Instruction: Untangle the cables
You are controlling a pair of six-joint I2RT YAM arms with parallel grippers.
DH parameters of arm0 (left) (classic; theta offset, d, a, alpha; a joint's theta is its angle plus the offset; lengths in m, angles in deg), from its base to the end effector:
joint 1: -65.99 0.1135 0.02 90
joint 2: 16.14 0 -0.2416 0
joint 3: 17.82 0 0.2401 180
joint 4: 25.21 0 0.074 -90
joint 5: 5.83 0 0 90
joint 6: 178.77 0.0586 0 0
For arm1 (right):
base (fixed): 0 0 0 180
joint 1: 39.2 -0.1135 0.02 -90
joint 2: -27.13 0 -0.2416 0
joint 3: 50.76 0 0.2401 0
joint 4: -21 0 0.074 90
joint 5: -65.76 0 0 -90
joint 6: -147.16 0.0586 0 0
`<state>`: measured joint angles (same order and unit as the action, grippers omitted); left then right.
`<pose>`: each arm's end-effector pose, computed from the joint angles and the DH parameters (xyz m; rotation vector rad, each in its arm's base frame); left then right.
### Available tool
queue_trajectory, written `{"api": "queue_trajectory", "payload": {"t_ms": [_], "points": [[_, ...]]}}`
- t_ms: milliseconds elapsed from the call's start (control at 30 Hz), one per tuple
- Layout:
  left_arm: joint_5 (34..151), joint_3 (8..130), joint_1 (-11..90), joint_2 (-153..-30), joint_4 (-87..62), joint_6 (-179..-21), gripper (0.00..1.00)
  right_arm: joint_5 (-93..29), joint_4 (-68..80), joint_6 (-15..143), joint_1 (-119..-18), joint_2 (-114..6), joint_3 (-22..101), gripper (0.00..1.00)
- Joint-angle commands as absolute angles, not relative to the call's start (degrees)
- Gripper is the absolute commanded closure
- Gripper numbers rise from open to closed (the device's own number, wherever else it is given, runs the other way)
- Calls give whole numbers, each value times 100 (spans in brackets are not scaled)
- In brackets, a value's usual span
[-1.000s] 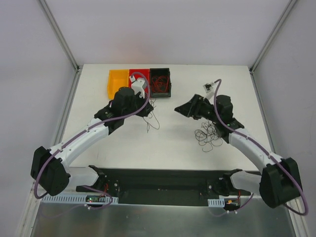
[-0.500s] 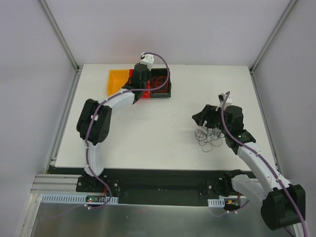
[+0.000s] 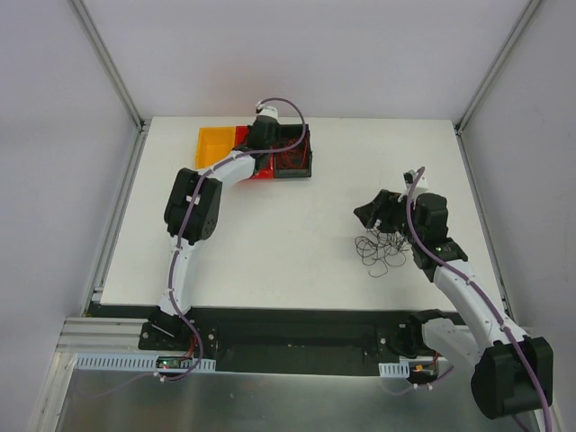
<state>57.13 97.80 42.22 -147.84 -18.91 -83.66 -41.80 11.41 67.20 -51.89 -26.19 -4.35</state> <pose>0.4941 -0.1885 0.1793 0.1775 1.9162 0.2445 0.2288 0.0697 0.2415 -0.2588 1.8644 0.5583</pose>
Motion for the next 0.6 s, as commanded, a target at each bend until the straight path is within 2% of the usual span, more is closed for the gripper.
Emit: {"api": "queue_trajectory", "payload": {"t_ms": [0,200,400,500,567], "points": [[6429,9888,4349,-14499,-688,-9613,100,-4463,1575,6805,-5142,-2701,-482,26],[8370,10141,4858,-14621,243,-10695,100,-4525,1611,6823,-5098,-2745,-509,26],[8690,10414,5008,-14692,753,-10793,100,-4577,1628,6814,-5080,-2780,-500,26],[8699,10633,5017,-14587,1078,-10740,78,-4586,1628,6797,-5089,-2780,-509,26],[8690,10713,5017,-14464,1272,-10731,68,-4577,1628,6797,-5080,-2789,-509,26]]}}
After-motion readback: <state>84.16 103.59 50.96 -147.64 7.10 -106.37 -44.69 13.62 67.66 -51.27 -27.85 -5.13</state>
